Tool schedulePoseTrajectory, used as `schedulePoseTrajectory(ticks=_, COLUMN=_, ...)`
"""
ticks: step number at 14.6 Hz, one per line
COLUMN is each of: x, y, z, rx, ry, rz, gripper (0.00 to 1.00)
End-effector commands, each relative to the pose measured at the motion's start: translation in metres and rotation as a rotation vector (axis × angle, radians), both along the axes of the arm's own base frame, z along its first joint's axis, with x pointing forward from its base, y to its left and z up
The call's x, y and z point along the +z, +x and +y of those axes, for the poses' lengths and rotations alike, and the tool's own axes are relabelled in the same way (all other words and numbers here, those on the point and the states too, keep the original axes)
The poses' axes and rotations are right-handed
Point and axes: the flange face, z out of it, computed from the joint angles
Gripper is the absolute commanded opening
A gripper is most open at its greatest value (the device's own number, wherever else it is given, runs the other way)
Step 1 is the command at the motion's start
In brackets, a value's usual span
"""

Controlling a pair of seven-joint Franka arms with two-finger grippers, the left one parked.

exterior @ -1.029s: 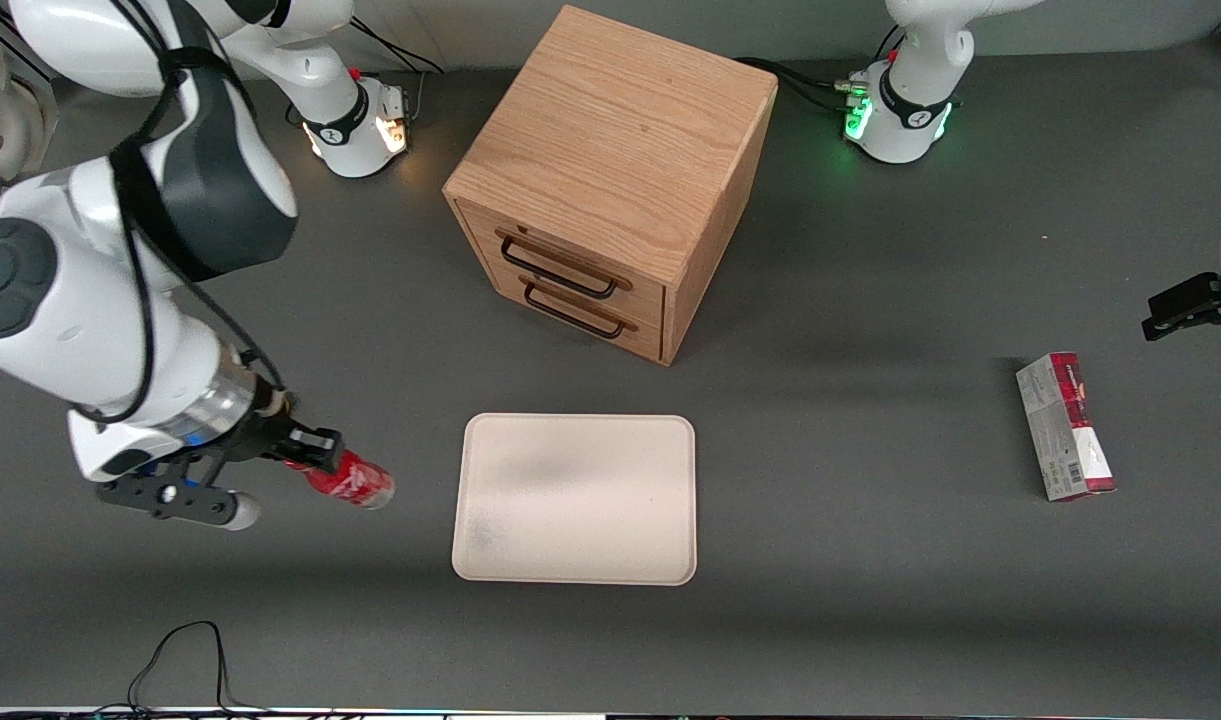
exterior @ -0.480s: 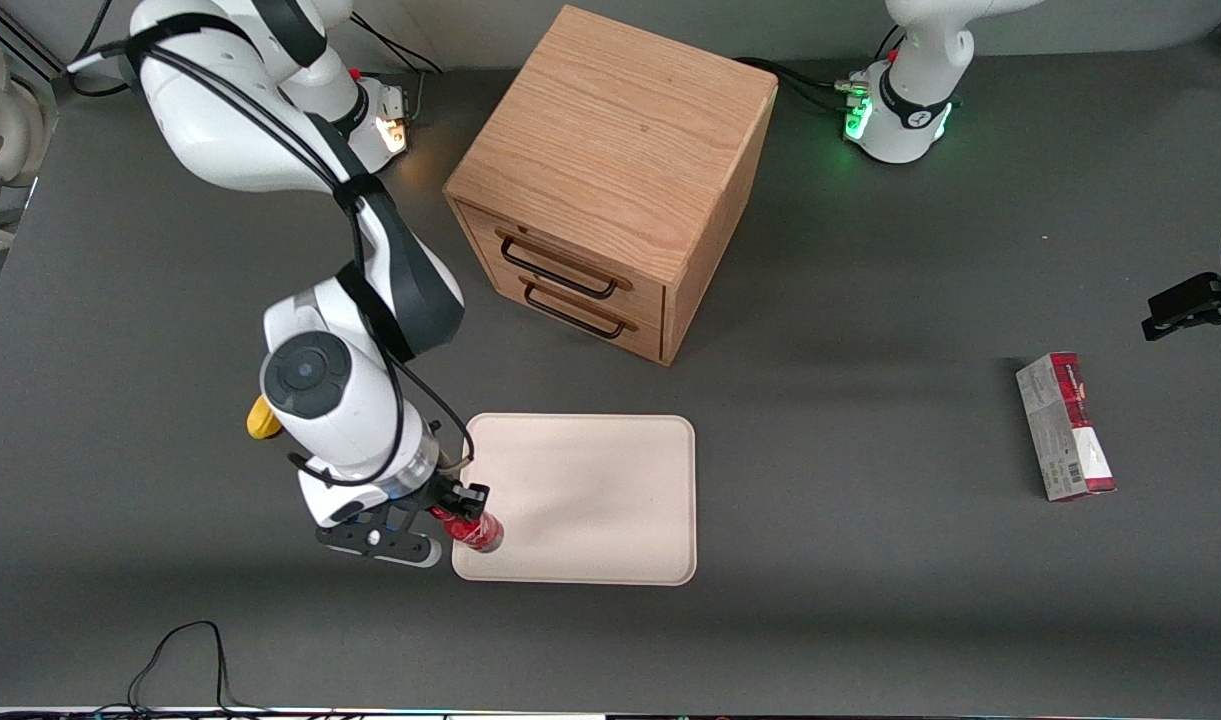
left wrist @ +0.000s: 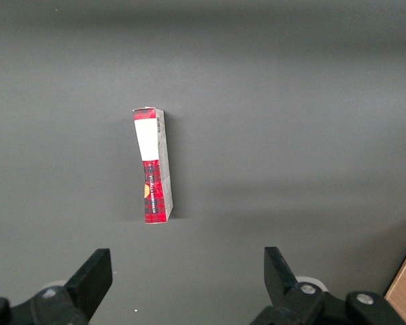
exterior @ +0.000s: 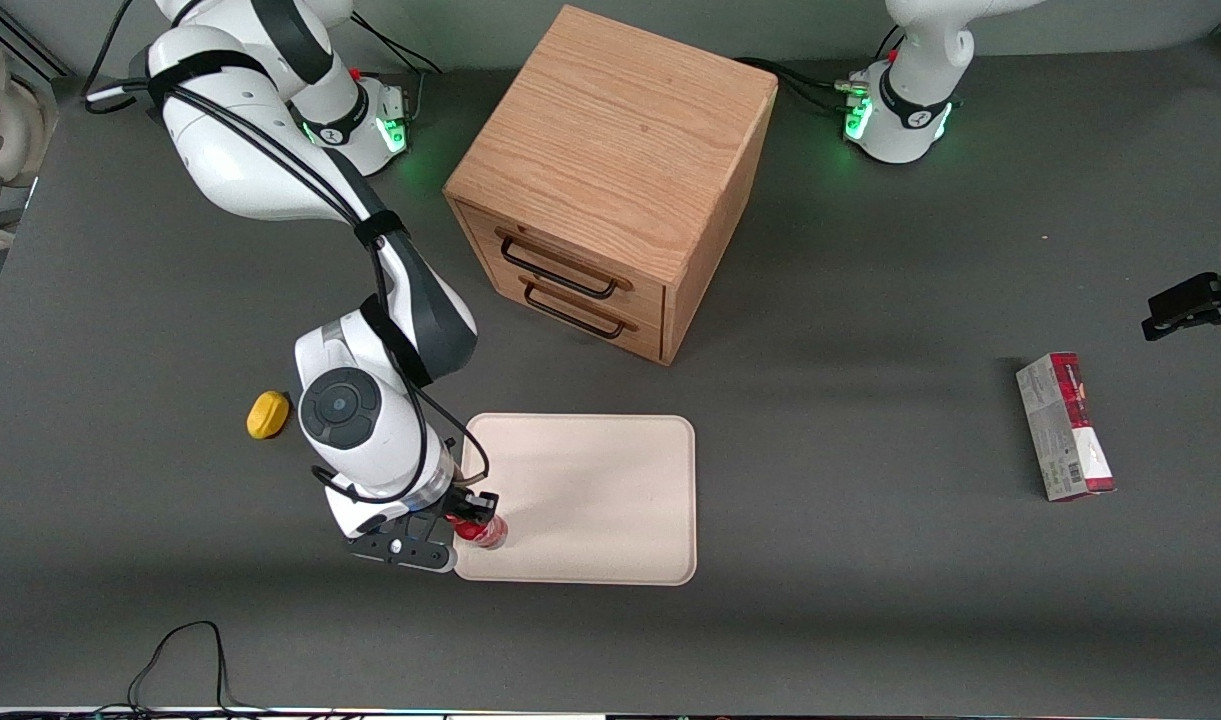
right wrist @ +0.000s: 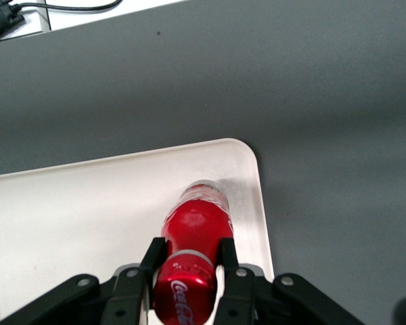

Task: Place coke bottle on tray

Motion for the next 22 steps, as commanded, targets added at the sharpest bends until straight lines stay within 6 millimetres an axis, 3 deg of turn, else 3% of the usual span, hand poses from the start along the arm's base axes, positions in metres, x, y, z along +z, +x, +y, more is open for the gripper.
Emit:
schedulePoseTrajectory(ticks=1, x=-0.008, y=-0.002, z=0.003, rx=0.028, ry=-0.008, rz=-0.049, gripper=0.12)
schedulePoseTrajectory(ticks=2, x=-0.01, y=-0.002, z=0.002, rx=0.029, ry=-0.011, rz=-0.051, gripper=0.19)
schedulePoseTrajectory(ticks=3, x=-0.011, y=-0.002, z=0.001, rx=0.026, ry=-0.013, rz=-0.05, gripper=0.39)
schedulePoseTrajectory(ticks=4, x=-0.011, y=-0.002, z=0.001, rx=0.026, ry=-0.015, rz=-0.051, gripper=0.79)
schedulePoseTrajectory(ticks=5, x=-0.011, y=-0.002, z=0.002, rx=0.027, ry=-0.027, rz=-0.055, gripper=0.99)
schedulePoseTrajectory(ticks=10, x=0.0, y=0.0, z=0.003, rx=0.02, ry=-0.024, rz=-0.081, gripper=1.0)
schedulePoseTrajectory(ticks=12, x=0.019, y=0.004, z=-0.01, rx=0.012, ry=-0.043, rz=-0.104, gripper=1.0)
schedulePoseTrajectory(ticks=15, x=0.068, y=-0.006, z=-0.026, rx=0.092, ry=-0.092, rz=-0.075, gripper=1.0)
schedulePoseTrajectory(ticks=18, x=0.112, y=-0.026, z=-0.075, rx=0.108, ry=-0.083, rz=-0.02, gripper=1.0)
schedulePoseTrajectory(ticks=20, x=0.136, y=-0.051, z=-0.1, rx=0.157, ry=-0.105, rz=0.042, gripper=1.0)
schedulePoseTrajectory(ticks=22, x=0.173, y=-0.076, z=-0.146, rx=0.166, ry=-0.09, rz=0.072, gripper=1.0)
